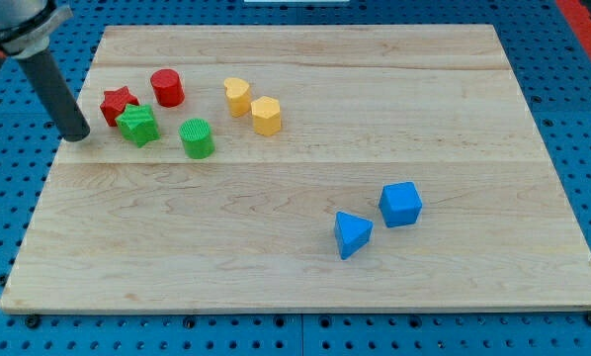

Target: Move the green star and green circle towards center

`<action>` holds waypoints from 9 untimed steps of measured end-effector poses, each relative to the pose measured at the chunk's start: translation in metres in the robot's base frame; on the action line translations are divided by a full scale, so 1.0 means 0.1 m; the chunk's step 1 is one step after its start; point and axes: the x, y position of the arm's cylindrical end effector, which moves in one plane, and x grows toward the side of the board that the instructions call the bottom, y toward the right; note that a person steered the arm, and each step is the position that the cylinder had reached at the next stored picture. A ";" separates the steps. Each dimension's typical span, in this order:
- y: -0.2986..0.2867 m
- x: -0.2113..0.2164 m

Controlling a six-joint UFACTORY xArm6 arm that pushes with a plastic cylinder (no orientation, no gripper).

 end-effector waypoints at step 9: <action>2.08 0.58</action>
